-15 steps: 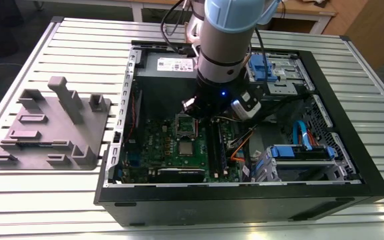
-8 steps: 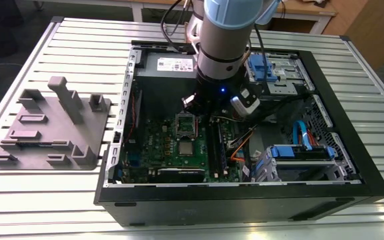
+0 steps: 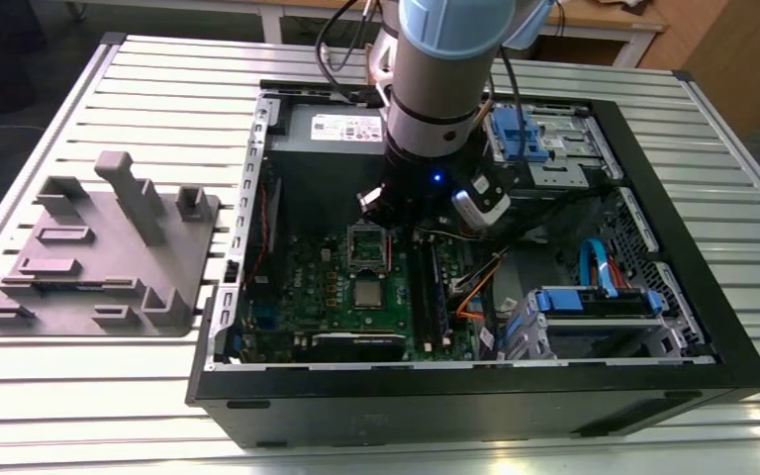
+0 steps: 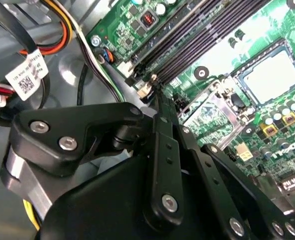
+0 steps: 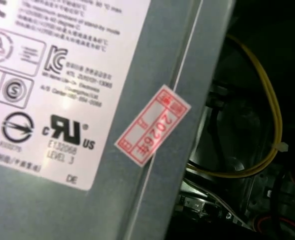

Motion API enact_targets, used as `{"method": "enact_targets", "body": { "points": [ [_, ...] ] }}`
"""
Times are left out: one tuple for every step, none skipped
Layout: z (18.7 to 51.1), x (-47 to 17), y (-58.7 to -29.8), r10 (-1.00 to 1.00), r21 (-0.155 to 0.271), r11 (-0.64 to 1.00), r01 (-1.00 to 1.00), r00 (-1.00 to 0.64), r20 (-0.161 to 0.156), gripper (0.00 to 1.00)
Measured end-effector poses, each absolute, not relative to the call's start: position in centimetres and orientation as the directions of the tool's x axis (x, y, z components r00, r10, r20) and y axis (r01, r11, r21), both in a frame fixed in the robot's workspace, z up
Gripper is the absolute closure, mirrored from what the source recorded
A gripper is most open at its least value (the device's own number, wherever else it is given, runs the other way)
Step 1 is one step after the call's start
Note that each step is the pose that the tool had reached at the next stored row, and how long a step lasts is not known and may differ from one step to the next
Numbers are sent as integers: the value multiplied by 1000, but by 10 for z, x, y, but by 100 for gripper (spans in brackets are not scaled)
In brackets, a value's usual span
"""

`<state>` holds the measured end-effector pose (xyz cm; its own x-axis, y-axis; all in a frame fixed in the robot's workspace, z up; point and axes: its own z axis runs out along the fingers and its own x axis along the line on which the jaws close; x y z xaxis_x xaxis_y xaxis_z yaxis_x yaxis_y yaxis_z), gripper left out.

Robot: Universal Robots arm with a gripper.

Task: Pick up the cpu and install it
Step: 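Close the cpu cover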

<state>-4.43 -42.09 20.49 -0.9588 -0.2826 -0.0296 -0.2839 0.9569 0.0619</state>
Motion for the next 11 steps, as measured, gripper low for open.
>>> {"method": "enact_targets", "body": {
  "points": [
    [205, -44, -421, -283, 63, 957, -284, -959, -30, 90],
    [205, -44, -421, -282, 64, 957, -284, -959, -30, 90],
    [205, -44, -420, -282, 66, 957, -284, -959, -31, 90],
    [204, -44, -420, -283, 68, 956, -284, -959, -32, 90],
    [204, -44, -419, -283, 70, 956, -284, -959, -32, 90],
    [203, -44, -419, -283, 71, 956, -284, -959, -33, 90],
    [202, -44, -419, -283, 72, 956, -284, -959, -33, 90],
    [201, -44, -418, -283, 73, 956, -284, -959, -33, 90],
    [201, -45, -418, -283, 74, 956, -284, -959, -33, 90],
    [200, -45, -418, -283, 74, 956, -284, -959, -33, 90],
    [200, -46, -418, -283, 74, 956, -284, -959, -33, 90]
  ]
}}
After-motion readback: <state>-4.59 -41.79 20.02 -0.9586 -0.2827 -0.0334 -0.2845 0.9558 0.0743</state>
